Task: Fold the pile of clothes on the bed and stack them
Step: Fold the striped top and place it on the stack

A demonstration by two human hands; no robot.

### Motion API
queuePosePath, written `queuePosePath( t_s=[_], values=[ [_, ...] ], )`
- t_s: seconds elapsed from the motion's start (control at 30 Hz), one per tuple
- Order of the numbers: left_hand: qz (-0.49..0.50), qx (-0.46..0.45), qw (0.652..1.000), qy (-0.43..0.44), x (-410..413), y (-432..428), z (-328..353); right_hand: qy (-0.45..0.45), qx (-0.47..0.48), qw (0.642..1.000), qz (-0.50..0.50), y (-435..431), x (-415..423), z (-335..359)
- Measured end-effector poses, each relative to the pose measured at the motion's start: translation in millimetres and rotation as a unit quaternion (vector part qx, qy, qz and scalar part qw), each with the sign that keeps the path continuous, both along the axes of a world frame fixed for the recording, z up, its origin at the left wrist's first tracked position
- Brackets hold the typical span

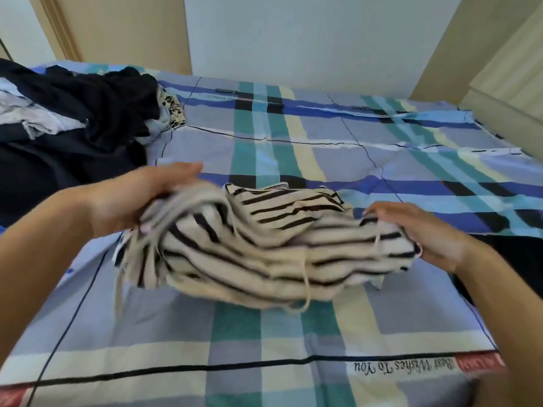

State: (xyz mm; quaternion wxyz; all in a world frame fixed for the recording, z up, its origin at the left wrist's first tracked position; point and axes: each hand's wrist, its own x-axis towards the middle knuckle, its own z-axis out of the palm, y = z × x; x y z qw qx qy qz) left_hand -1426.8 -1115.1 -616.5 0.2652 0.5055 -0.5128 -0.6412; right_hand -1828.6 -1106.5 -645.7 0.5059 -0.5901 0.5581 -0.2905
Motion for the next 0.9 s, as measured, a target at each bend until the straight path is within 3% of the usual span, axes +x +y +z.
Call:
queuePosePath(
  t_s=[0.07,0.1,0.2,0.23,0.3,0.47,0.57,0.67,0.73,0.8,0.83,0.9],
  values=[
    [-0.084,-0.008,0.987,-0.135,-4.5,-6.7,-12.2,0.046,0.021,0.996,0.072,0.2,-2.4,-4.0],
    [-0.095,-0.061,0.97,-0.217,-7.6,-10.0,-20.4,0.037,0.023,0.997,0.064,-2.6,-1.5,-6.7],
    [-0.053,-0.277,0.845,-0.454,-11.9,-18.2,-50.3,0.052,-0.081,0.992,-0.088,-15.8,10.7,-22.9],
    [-0.027,-0.288,0.834,-0.47,-13.1,-18.6,-56.9,0.098,-0.114,0.979,-0.138,-21.4,15.3,-30.1],
    [0.0,-0.231,0.873,-0.43,-16.0,-21.9,-70.0,0.146,-0.118,0.965,-0.181,-28.4,24.2,-42.3],
    [-0.1,-0.083,0.957,-0.26,-27.7,-17.0,-69.0,0.063,0.051,0.976,-0.203,-32.1,53.6,-52.5],
    [-0.152,-0.035,0.971,-0.18,-36.1,-16.0,-56.3,-0.046,0.126,0.97,-0.203,-27.0,61.6,-41.2],
    [-0.182,-0.002,0.969,-0.164,-48.6,-18.5,-59.5,-0.033,0.126,0.989,-0.063,-17.2,62.0,-33.6],
    [-0.125,-0.052,0.965,-0.224,-58.2,-24.3,-71.3,-0.03,0.111,0.992,0.047,-12.7,62.0,-31.5],
    [-0.04,-0.138,0.93,-0.338,-65.1,-29.6,-83.5,-0.003,0.08,0.991,0.109,-11.8,61.7,-33.4],
    [0.002,-0.144,0.931,-0.334,-71.3,-26.7,-84.7,0.013,0.06,0.991,0.119,-11.8,63.0,-34.8],
    [0.057,-0.022,0.984,-0.17,-83.1,-20.7,-77.2,0.036,0.006,0.992,0.122,-10.7,70.3,-36.3]
  ],
)
